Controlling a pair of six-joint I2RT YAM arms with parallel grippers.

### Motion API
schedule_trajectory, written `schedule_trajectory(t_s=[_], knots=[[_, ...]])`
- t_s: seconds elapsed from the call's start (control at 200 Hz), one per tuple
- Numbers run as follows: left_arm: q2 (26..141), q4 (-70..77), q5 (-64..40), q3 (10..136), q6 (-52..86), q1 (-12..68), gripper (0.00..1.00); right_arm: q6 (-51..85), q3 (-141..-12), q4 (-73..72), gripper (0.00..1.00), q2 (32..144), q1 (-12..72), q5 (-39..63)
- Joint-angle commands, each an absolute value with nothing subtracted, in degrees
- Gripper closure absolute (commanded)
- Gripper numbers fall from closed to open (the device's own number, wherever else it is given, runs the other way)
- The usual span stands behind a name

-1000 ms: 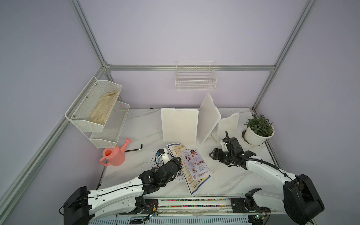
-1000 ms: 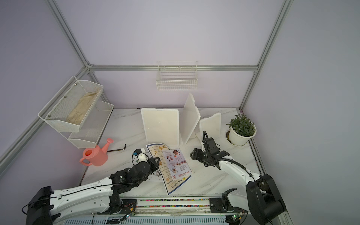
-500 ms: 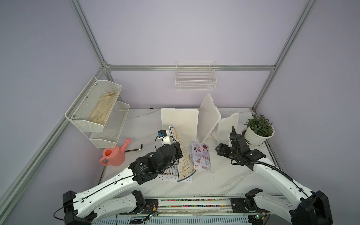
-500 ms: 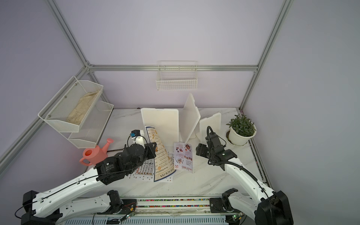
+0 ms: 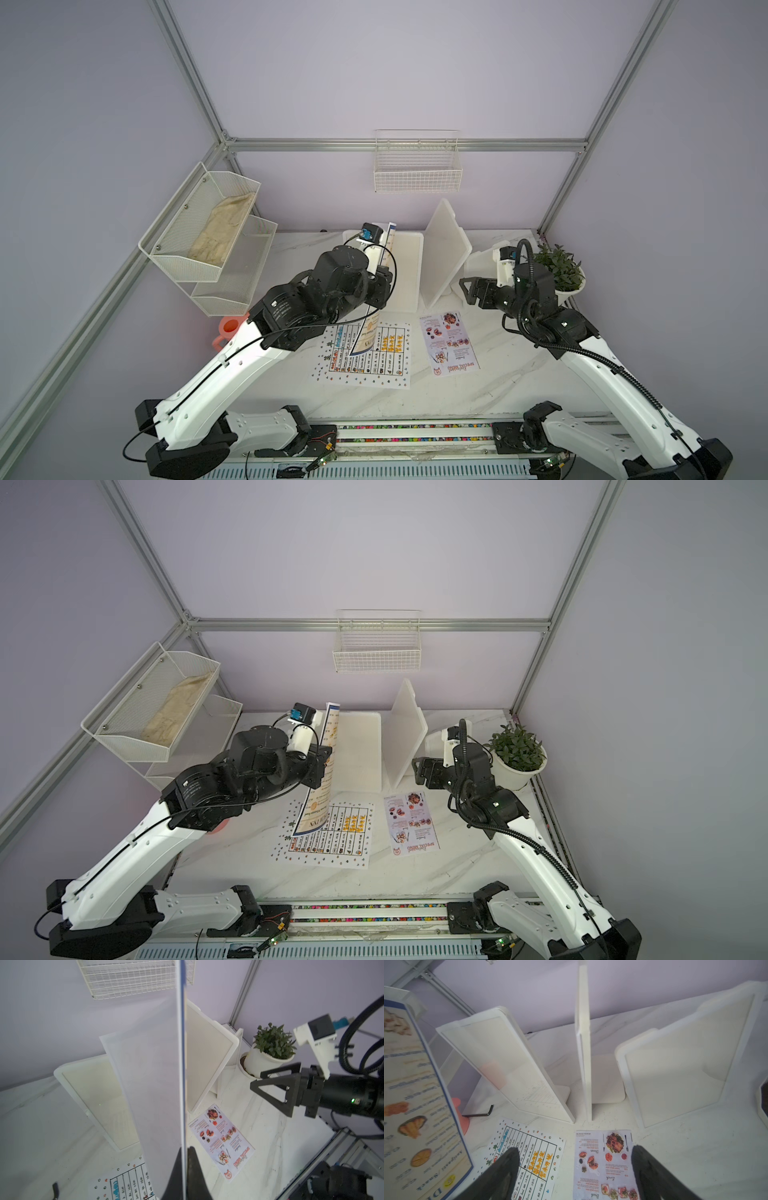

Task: Insert the menus into the narrow rack
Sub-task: Pick up the menu from the center of the board.

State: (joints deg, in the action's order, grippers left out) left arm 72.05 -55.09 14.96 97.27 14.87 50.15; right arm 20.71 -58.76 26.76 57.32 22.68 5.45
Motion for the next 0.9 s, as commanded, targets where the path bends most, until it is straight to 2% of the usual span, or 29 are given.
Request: schedule_trajectory(t_s=[0.0, 0.11, 0.305, 0.46, 0.89], knots=[[75.18, -59.34, 8.11, 103.86, 3.52, 49.0, 1.0, 14.2, -62.2, 24.26, 0.12, 57.73, 22.85, 11.39], [78.26, -61.26, 3.03, 108.63, -1.53, 46.58, 1.0, 9.58, -66.57, 24.6, 0.12, 59.67, 22.79, 13.68], [83.5, -65.62, -3.38, 115.52, -9.85, 44.21, 1.0, -2.38, -76.77, 29.75, 0.1, 64.92, 22.34, 30.7], [86.81, -70.29, -2.26, 120.86, -13.18, 43.99, 1.0, -9.18, -83.6, 33.77, 0.1, 68.33, 22.19, 41.47], [87.48, -77.13, -10.21, 124.72, -16.57, 44.93, 1.0, -17.98, -95.69, 44.45, 0.11, 75.83, 21.91, 49.88]])
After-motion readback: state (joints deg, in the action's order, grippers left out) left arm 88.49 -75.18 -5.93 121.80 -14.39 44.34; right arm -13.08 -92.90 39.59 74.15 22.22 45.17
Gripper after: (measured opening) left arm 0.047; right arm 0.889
